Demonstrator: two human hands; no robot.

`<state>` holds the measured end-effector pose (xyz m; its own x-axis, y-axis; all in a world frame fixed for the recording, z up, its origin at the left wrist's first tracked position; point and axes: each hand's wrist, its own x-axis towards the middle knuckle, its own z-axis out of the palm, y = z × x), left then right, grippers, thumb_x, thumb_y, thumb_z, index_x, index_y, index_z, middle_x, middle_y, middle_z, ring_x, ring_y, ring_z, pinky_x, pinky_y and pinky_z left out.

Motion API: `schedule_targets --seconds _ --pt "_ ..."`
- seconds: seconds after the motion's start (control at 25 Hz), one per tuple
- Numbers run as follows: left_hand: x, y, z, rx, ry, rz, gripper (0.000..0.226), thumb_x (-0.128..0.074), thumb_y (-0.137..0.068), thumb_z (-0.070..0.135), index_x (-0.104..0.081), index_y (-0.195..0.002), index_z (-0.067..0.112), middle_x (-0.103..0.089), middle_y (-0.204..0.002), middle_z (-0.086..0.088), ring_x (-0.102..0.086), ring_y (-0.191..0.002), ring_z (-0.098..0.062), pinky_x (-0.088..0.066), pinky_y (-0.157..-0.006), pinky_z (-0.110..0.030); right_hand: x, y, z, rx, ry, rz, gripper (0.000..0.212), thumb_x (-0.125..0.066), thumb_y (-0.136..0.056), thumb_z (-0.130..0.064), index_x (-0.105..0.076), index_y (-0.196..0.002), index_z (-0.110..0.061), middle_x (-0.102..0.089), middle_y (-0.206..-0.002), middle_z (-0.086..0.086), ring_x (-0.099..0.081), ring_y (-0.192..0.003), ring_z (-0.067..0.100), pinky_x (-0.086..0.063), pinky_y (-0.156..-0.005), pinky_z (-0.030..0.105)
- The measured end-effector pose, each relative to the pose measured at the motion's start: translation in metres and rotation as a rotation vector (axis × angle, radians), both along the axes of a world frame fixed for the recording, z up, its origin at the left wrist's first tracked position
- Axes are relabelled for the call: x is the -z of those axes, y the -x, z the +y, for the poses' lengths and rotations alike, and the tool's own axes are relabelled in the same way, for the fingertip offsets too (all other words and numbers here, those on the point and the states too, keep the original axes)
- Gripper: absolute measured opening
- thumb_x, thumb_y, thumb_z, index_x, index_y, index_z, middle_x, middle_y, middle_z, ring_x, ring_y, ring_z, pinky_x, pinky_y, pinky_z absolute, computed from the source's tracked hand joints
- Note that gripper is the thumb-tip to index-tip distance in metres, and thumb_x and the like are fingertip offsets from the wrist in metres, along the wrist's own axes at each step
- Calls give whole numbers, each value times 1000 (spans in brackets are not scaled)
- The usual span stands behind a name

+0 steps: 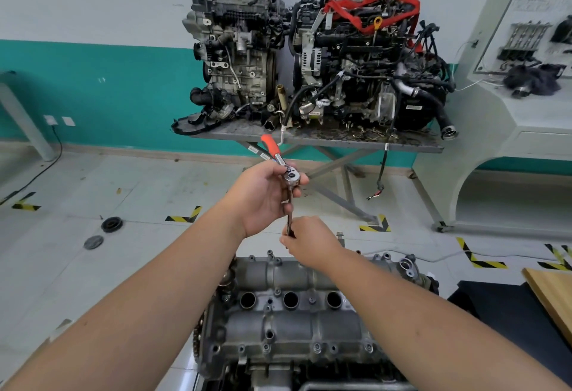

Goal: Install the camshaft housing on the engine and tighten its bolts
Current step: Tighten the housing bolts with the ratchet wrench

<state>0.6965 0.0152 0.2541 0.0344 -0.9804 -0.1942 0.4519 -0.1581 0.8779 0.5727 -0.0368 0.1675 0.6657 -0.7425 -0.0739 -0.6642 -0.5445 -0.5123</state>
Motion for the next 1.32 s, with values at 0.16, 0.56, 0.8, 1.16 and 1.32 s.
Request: schedule_targets --seconds 0.16,0.56,0.8,1.16,1.32 --pt "1 -14 11 -22 -19 -17 16 -34 -96 18 -49 -97 19 -65 -77 -3 -54 -61 -15 -34 -55 -29 2 -18 6 -33 21 15 17 -57 -95 -22 -60 -79 -17 -71 -92 6 -62 -90 24 -48 -79 34" --pt "5 -24 12 -58 -102 42 13 -36 -92 13 -46 -87 21 -60 -68 0 -47 -56 -14 -34 -50 -26 19 -35 3 -65 31 66 17 -57 -95 -21 -68 -96 -9 -70 -98 5 -61 -98 23 -47 -87 35" --pt "7 -23 5 -40 -121 -21 11 -39 -95 16 -42 -85 20 -58 -65 3 -45 -54 -13 -33 -52 -27 24 -36 3 -47 -5 49 14 -59 -92 -20 -65 -83 -12 -70 -87 2 -59 -86 18 -45 -78 30" --pt "-6 -17 2 59 -53 -918 18 -44 -89 21 -49 -73 16 -59 -56 3 -63 -57 -13 -40 -61 -30 23 -35 5 -9 -95 66 20 -55 -90 -18 -64 -73 -11 -69 -80 1 -59 -80 17 -45 -72 30" --pt "-19 -16 1 138 95 -1600 28 -41 -98 29 -49 -73 20 -64 -71 -3 -55 -57 -15 -38 -51 -28 23 -37 9 9 -110 71 32 -52 -89 -16 -48 -57 -18 -55 -61 -2 -51 -65 17 -39 -60 29"
